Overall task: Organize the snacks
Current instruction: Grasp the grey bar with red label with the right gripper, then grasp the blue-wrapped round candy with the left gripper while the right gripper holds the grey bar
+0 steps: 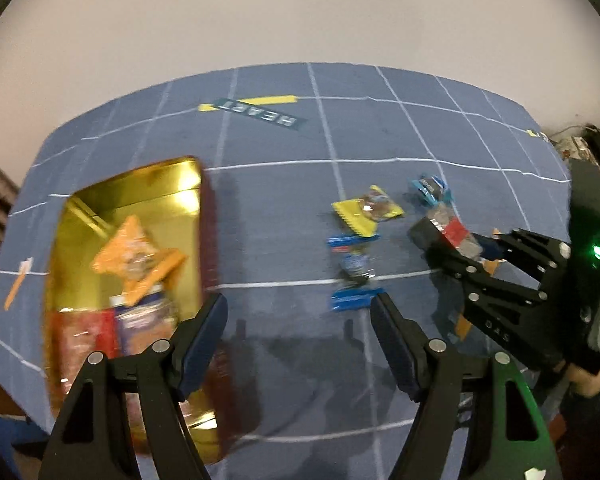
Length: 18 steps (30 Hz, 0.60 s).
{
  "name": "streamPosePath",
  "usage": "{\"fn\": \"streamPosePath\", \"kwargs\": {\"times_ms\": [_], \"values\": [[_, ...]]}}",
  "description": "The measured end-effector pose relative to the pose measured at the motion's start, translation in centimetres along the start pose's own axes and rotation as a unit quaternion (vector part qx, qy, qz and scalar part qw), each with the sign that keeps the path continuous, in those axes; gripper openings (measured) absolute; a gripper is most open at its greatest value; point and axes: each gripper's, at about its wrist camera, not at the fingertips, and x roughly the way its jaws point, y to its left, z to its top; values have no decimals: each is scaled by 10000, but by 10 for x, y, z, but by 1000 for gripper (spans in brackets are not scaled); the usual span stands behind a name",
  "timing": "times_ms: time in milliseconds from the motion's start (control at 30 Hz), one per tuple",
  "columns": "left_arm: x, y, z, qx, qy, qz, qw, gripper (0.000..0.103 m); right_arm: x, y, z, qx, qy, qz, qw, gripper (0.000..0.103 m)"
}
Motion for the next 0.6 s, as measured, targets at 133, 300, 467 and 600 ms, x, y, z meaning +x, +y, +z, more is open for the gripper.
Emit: {"fn": "streamPosePath", "kwargs": {"times_ms": [133,300,467,600], "values": [[22,-14,5,43,161,-172,9997,71,-11,-18,-13,275,-127,-600,9977,27],[41,-22,8,13,294,-322,9990,70,-19,-38,-23,745,-266,-1052,9913,27],[52,-22,15,-94,364,-411,9984,62,-18,-43,-25,974,-362,-1112,9883,27],[58,-19,19,-199,339,-458,9982,54,-15,-43,-24,1050,-397,-1121,9873,27]]}}
